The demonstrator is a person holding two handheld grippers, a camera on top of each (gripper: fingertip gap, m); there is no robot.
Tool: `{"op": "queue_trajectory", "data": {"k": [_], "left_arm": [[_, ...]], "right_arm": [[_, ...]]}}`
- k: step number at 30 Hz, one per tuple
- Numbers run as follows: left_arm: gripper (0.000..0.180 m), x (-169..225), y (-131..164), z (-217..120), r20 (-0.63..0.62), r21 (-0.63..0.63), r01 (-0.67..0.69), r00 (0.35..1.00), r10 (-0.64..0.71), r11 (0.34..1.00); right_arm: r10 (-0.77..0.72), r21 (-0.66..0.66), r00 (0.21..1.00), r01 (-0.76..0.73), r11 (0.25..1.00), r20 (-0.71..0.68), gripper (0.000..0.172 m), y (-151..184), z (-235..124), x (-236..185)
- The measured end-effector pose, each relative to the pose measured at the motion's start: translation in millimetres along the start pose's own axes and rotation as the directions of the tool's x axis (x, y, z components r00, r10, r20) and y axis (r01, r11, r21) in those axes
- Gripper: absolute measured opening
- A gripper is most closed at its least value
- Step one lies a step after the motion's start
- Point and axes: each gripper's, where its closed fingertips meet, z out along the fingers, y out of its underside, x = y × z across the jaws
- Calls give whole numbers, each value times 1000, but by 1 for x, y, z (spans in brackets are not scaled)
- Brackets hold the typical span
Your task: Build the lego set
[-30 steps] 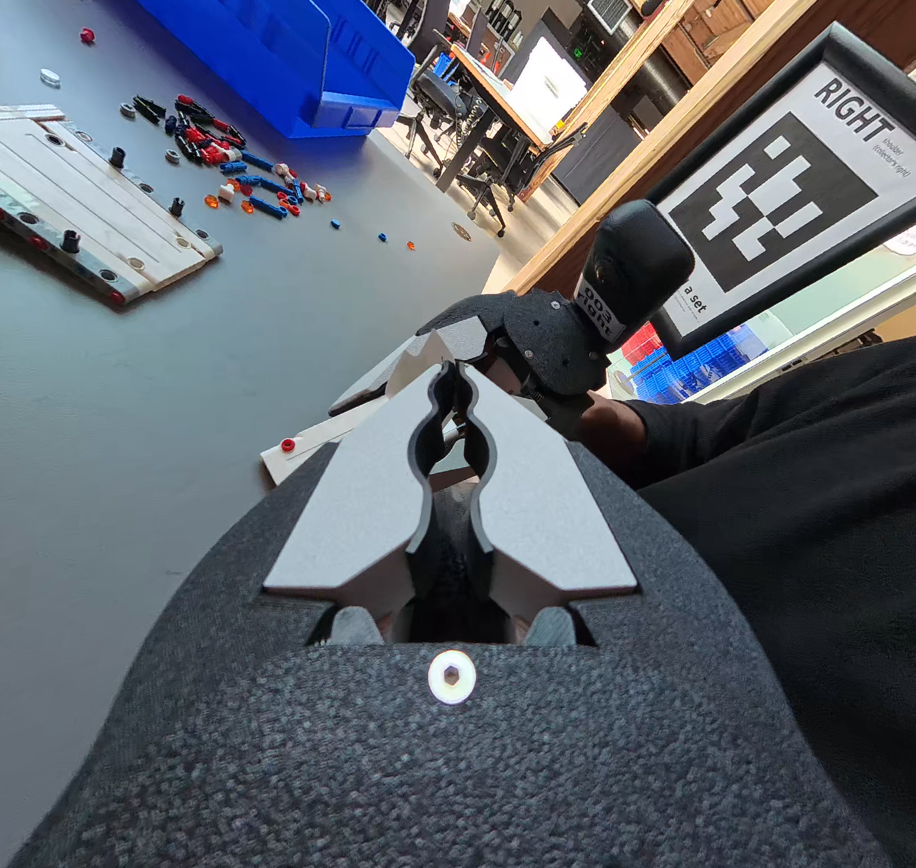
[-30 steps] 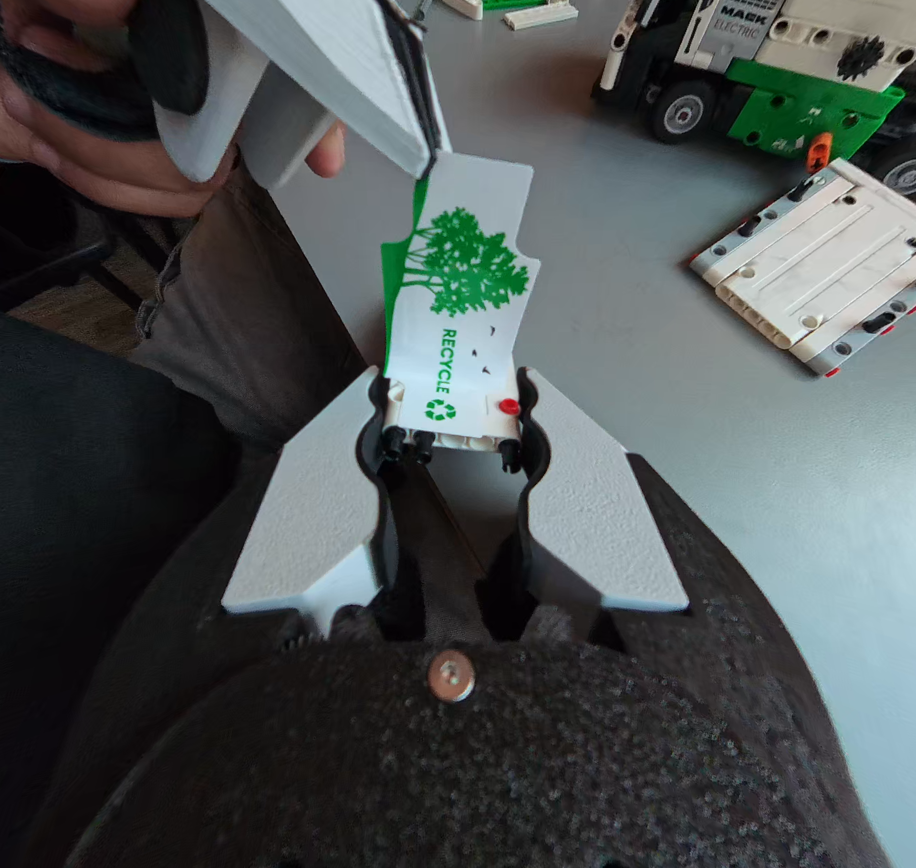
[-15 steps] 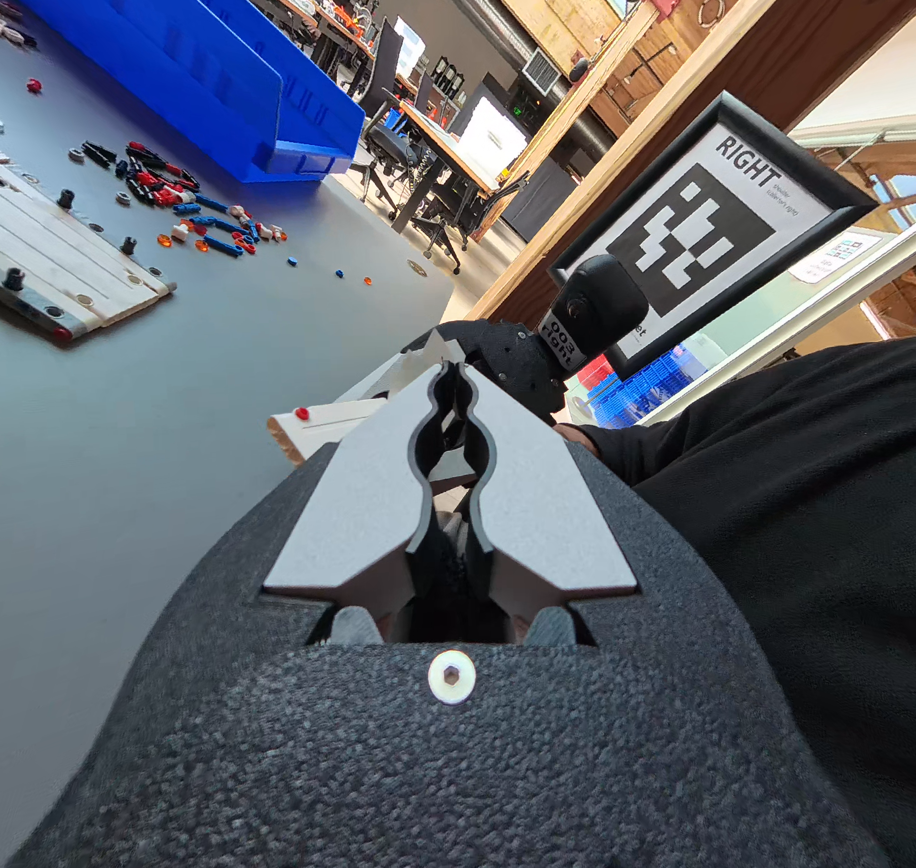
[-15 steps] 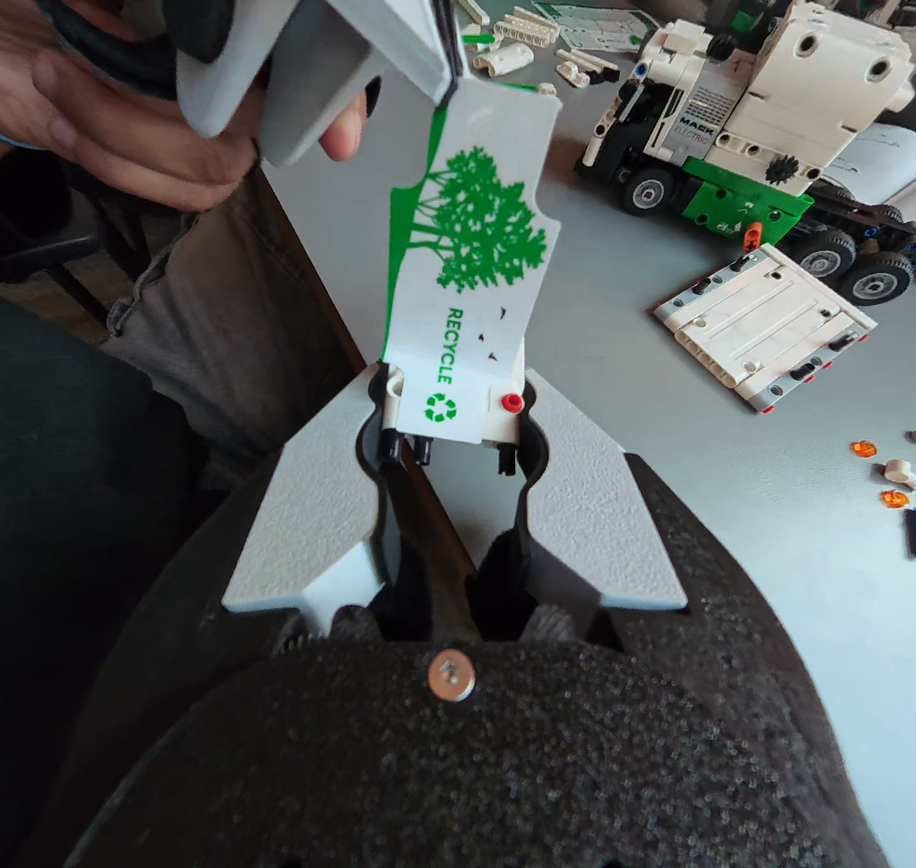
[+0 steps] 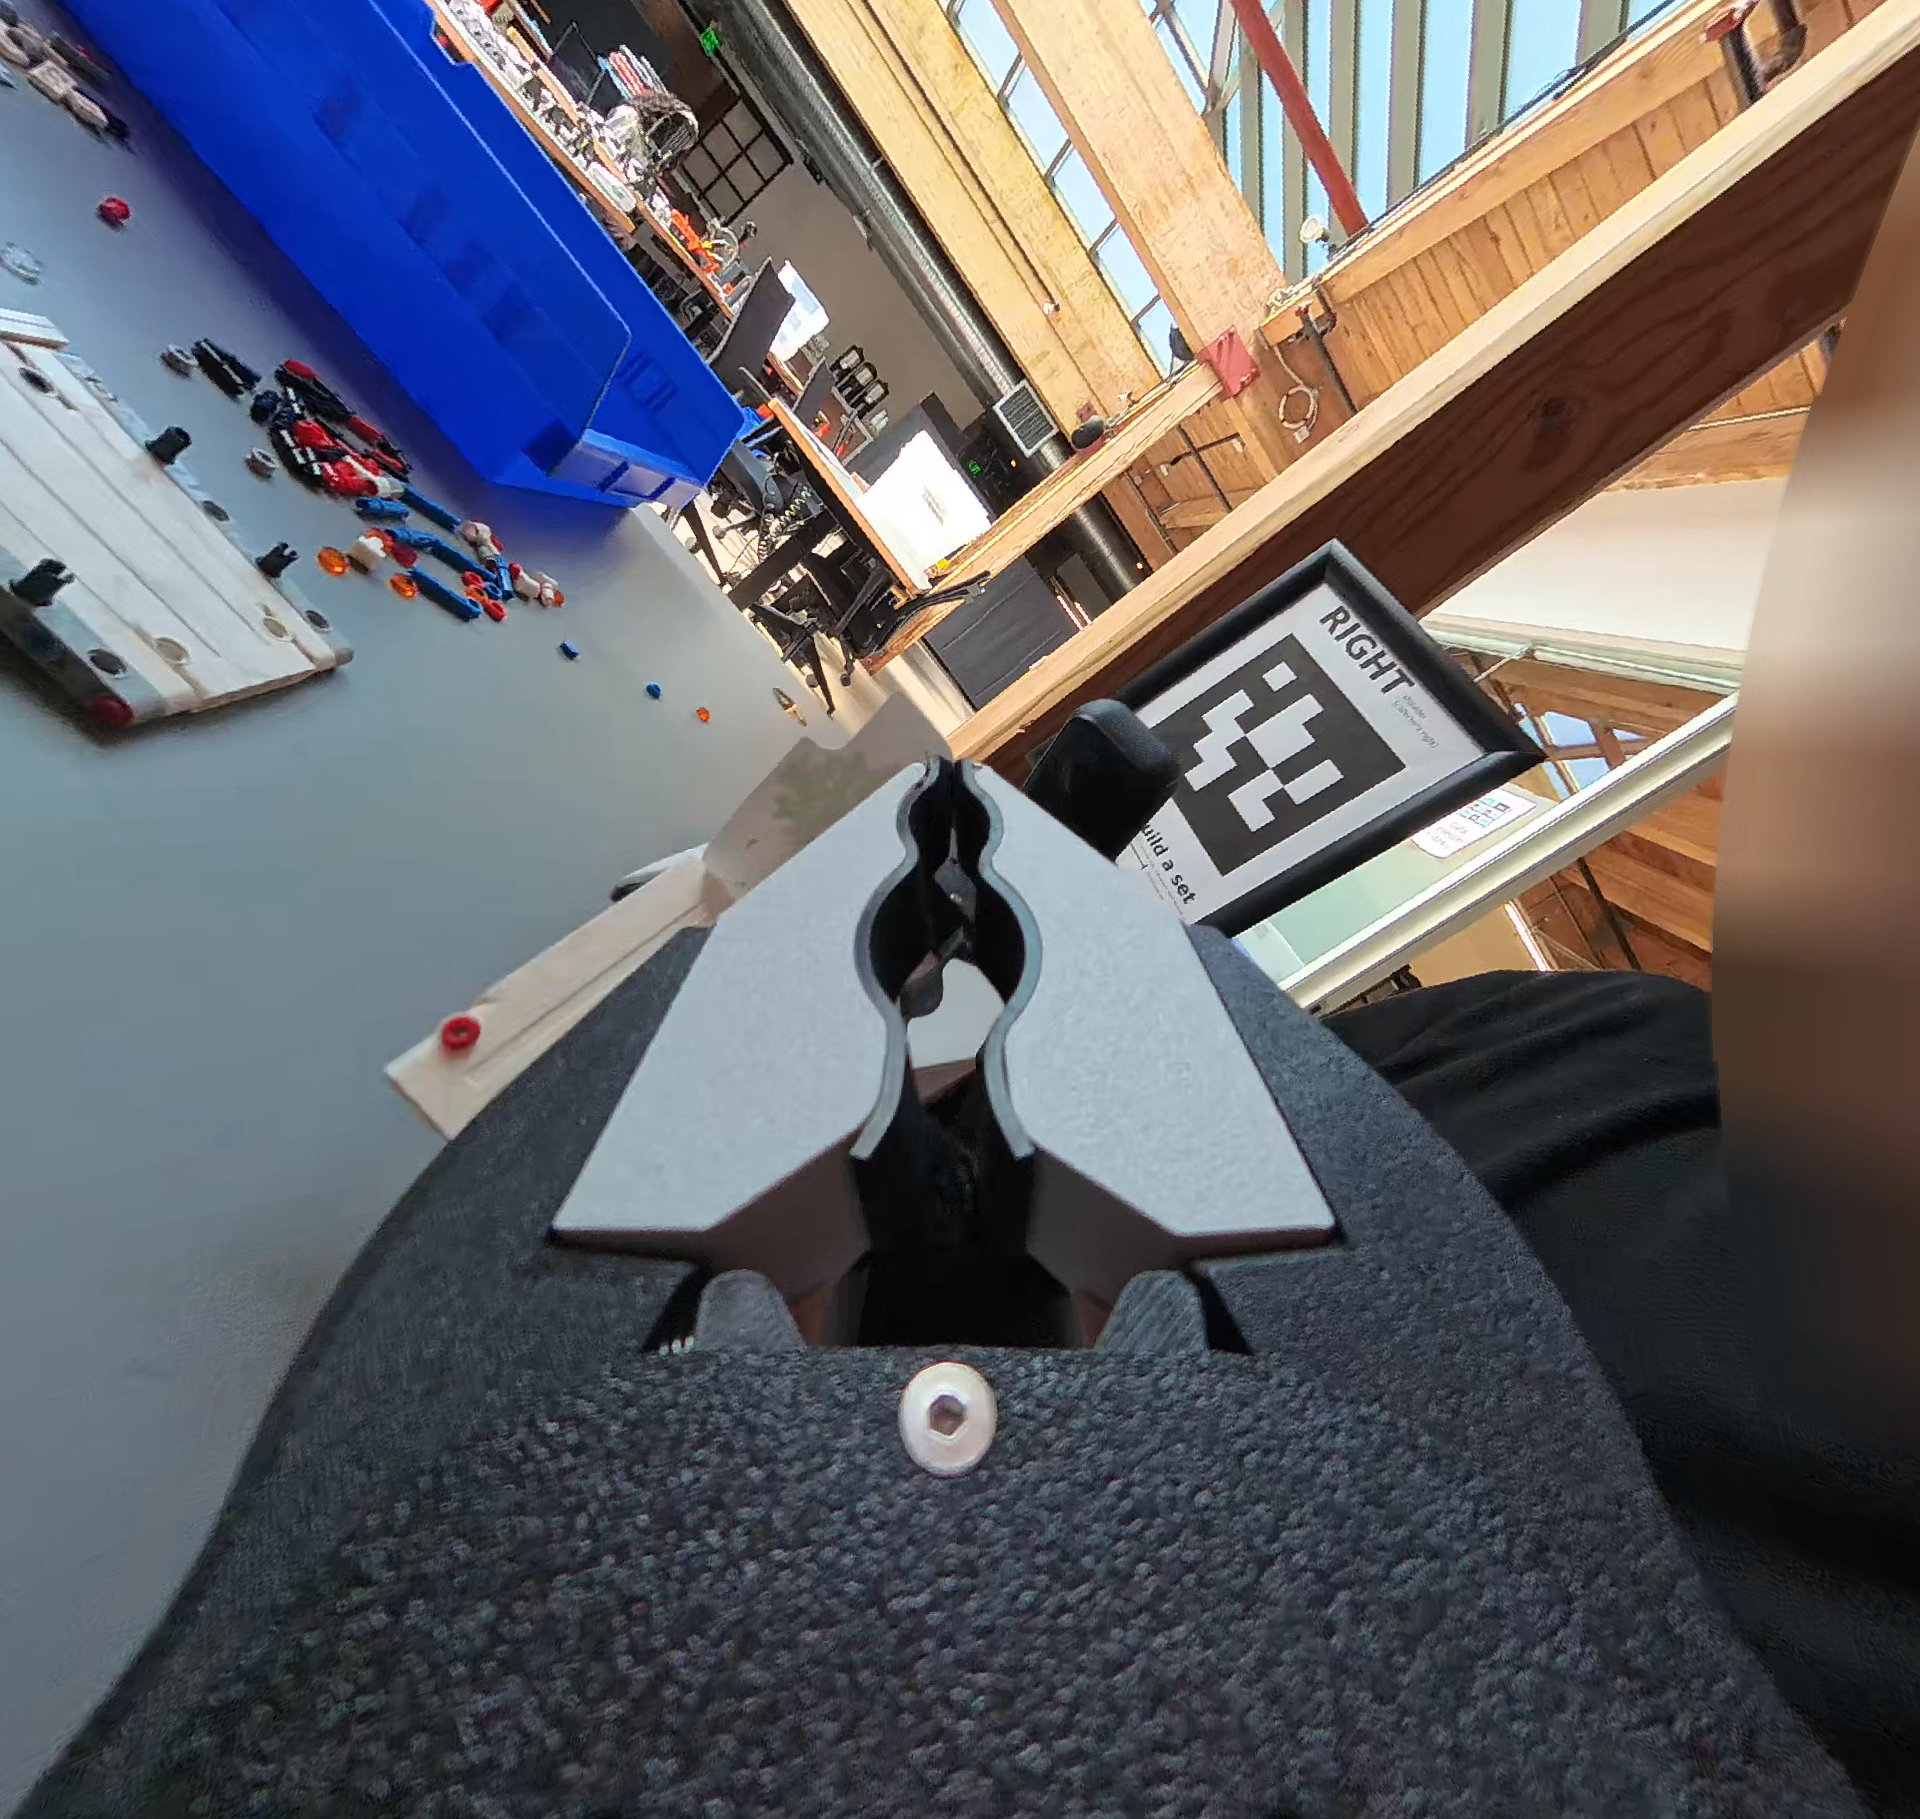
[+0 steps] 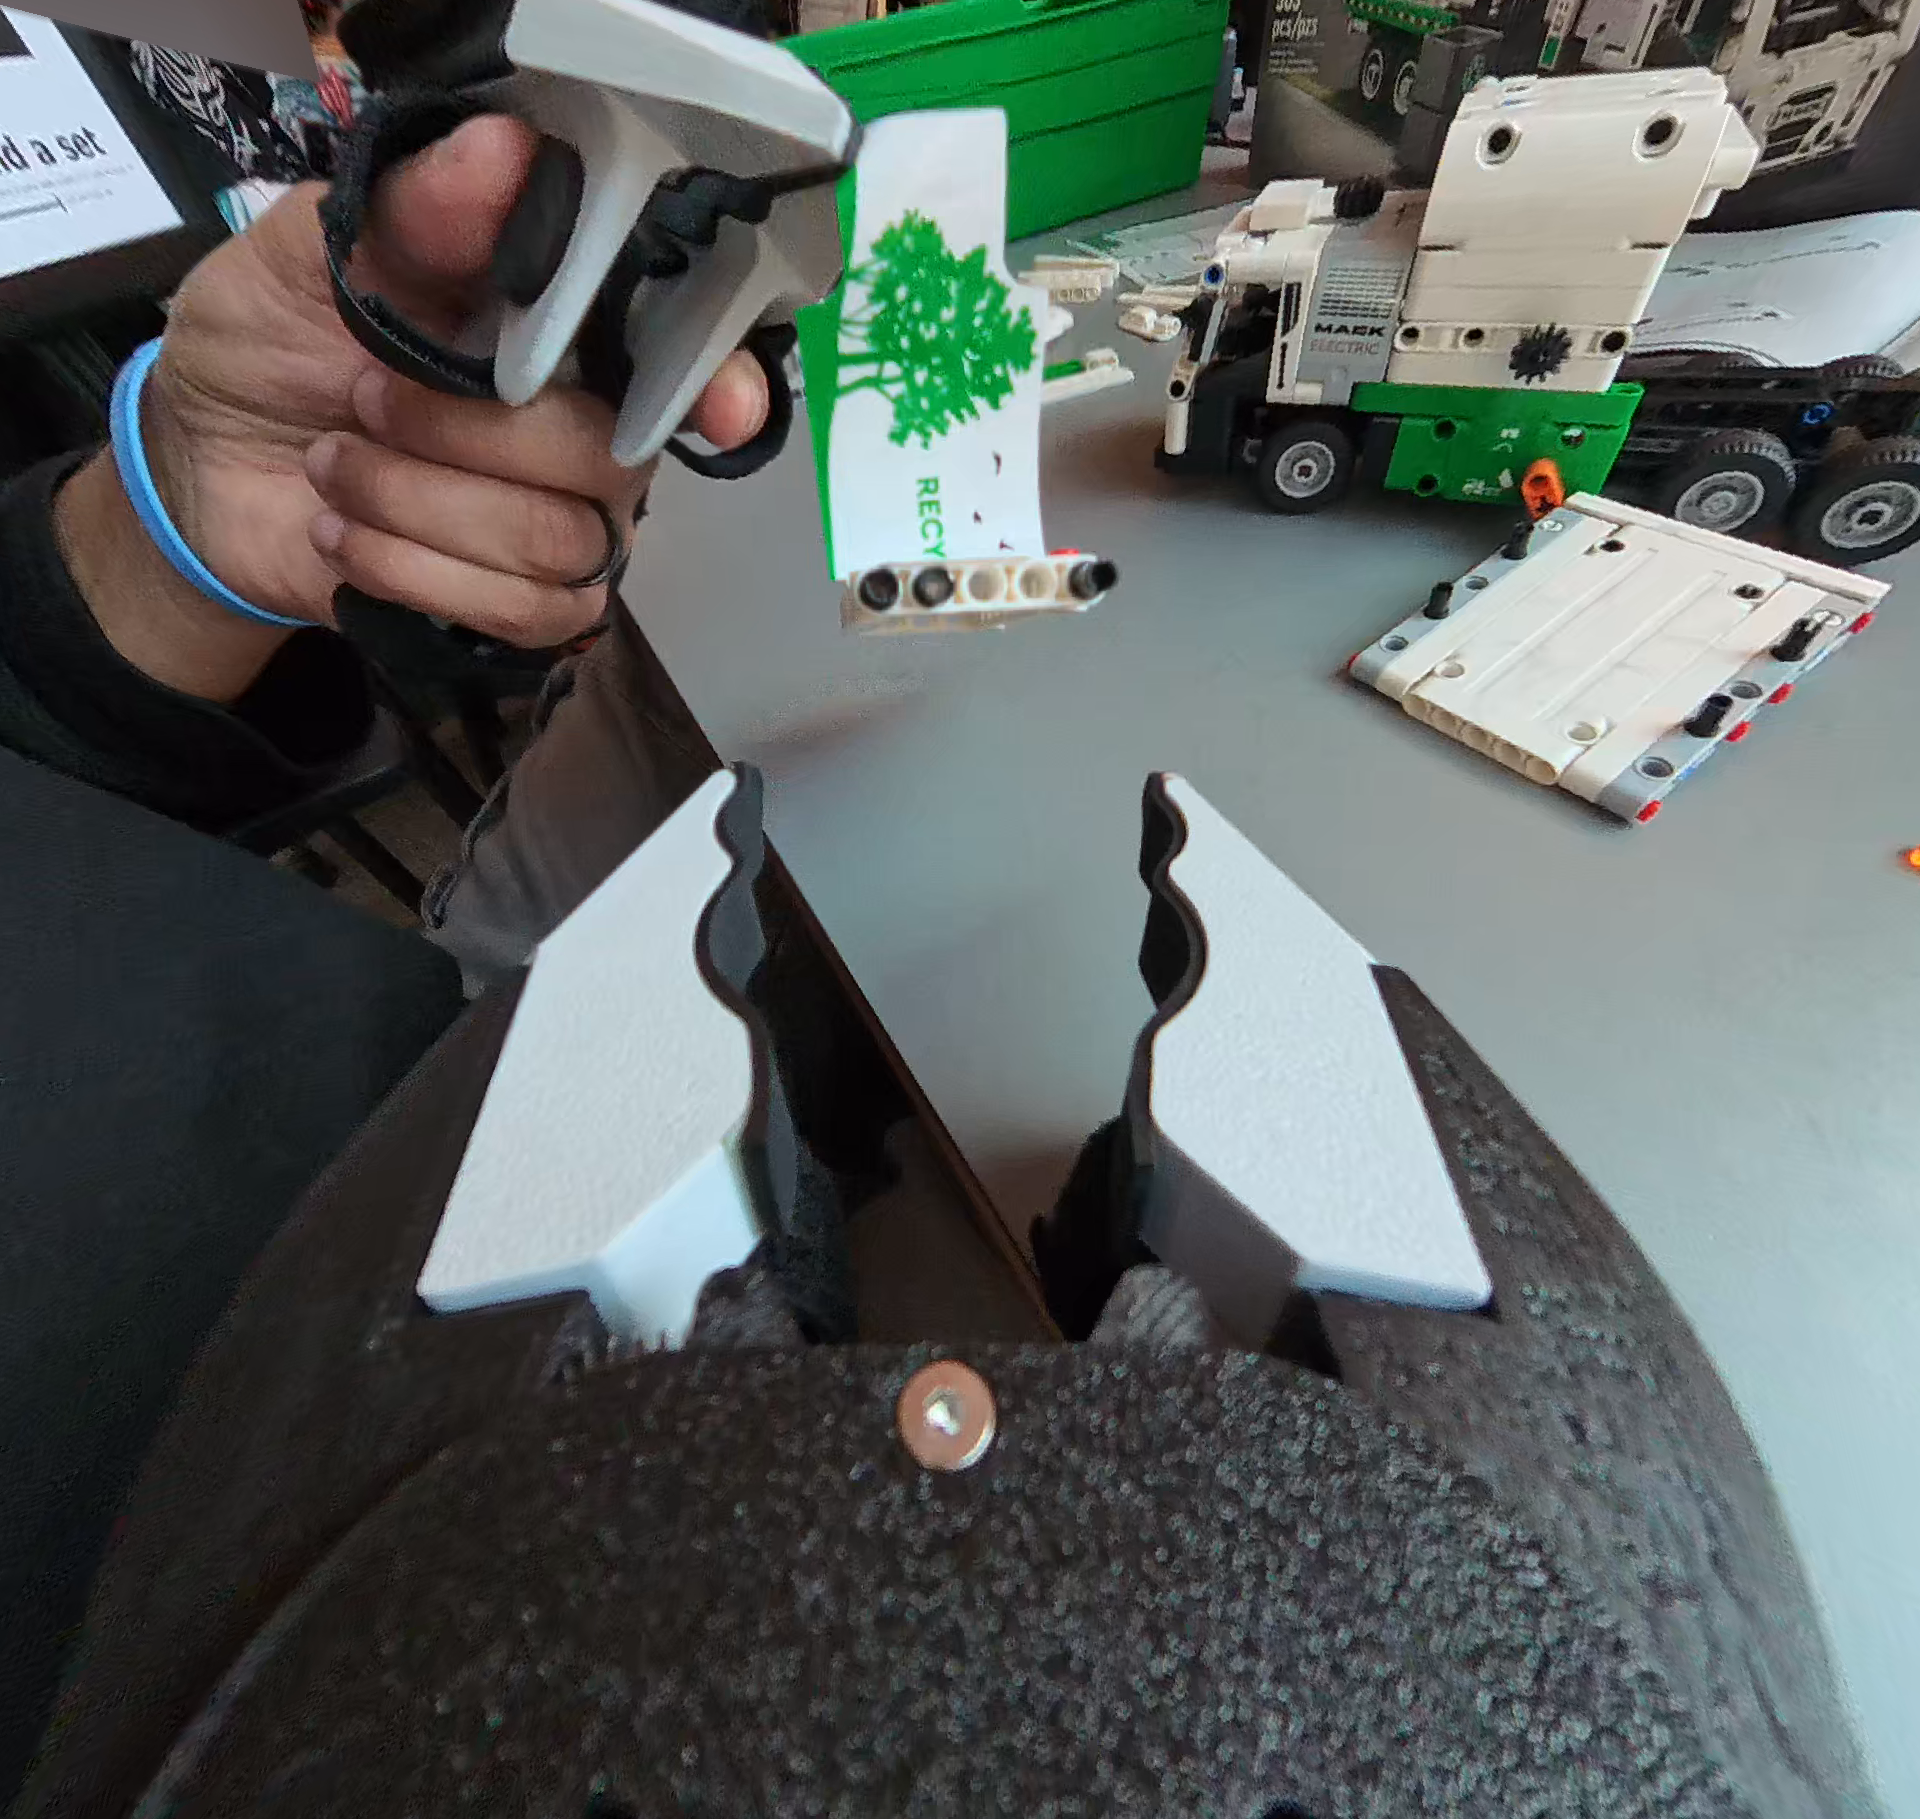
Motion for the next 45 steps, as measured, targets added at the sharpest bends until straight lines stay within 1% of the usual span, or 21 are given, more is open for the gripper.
{"op": "queue_trajectory", "data": {"k": [2,4,7,9,12,14,17,21,23,25,31,34,36,40,45], "left_arm": [[0,7,-5,3,-17,8,2,1000,-2,1000],[0,14,-7,7,-30,3,-10,999,10,1000],[0,27,-7,13,-52,-17,-34,998,33,999],[0,34,-5,16,-58,-32,-57,997,55,998],[0,40,-3,19,-56,-55,-93,994,90,994],[0,44,-1,20,-60,-68,-108,993,104,992],[0,47,2,23,-62,-83,-116,992,111,990],[0,47,6,25,-63,-93,-116,992,110,989],[0,47,8,26,-64,-101,-113,992,107,988],[0,47,9,26,-66,-105,-112,992,106,988],[0,47,9,27,-54,-112,-125,991,119,986],[0,49,14,27,-57,-126,-158,987,152,979],[0,52,16,28,-57,-130,-193,981,187,973],[0,51,15,27,-27,-127,-244,970,243,961],[0,46,8,24,-35,-87,-195,981,192,977]], "right_arm": [[-19,46,1000,18,999,6,78,-7,5,-4],[-53,60,999,54,997,-11,77,-12,10,-7],[-88,73,996,88,994,-3,73,-20,13,-10],[-94,100,995,92,991,17,67,-27,10,-10],[-109,112,992,101,989,66,62,-31,3,-12],[-114,123,986,99,988,123,58,-32,-2,-17],[-131,148,973,104,984,191,59,-36,-8,-26],[-97,132,979,73,989,181,56,-36,-7,-22],[-88,128,980,66,990,178,50,-36,-7,-21],[-104,156,981,78,985,164,47,-40,-10,-21],[-98,125,980,77,989,173,45,-32,-9,-19],[-117,106,979,100,989,165,44,-29,-8,-17],[-156,123,982,143,982,109,43,-31,-9,-10],[-154,109,984,143,984,94,43,-29,-11,-6],[-134,120,987,123,985,84,43,-30,-13,-1]]}}
